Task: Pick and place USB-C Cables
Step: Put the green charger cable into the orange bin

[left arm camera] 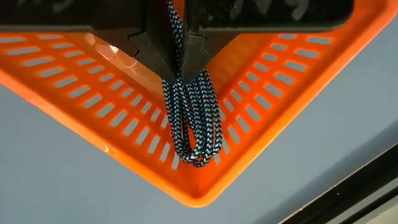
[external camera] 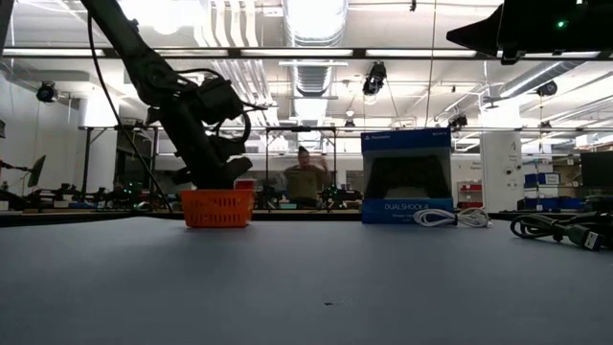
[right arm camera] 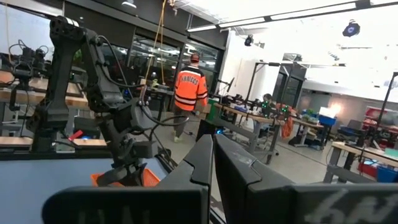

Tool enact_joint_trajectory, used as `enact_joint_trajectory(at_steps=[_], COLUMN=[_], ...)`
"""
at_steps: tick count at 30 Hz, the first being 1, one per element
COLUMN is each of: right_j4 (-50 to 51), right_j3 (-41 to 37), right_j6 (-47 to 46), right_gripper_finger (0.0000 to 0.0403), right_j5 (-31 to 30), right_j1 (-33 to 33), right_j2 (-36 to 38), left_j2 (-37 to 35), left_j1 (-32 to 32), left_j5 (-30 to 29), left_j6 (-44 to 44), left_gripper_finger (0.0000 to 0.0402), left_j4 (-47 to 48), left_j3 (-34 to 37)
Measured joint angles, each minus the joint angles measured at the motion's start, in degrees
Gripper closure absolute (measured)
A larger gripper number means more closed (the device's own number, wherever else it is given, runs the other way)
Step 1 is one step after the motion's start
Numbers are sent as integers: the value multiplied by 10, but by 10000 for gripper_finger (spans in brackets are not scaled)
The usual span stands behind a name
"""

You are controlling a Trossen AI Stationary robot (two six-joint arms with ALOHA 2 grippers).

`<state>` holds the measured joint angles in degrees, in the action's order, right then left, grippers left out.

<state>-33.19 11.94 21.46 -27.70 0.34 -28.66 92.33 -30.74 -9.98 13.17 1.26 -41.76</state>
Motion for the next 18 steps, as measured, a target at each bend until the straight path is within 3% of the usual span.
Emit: enact_joint_trajectory(at_steps=[18], right_j4=[2], right_j3=[0], right_j6=[0], right_gripper_finger=[394], right_j5=[-10], right_j1=[0], right_j2=[0], left_j2=[-41], left_j1=[1], left_j5=[4], left_j6=[0], left_gripper_finger=[394], left_j4=[-2], left_j3=[0])
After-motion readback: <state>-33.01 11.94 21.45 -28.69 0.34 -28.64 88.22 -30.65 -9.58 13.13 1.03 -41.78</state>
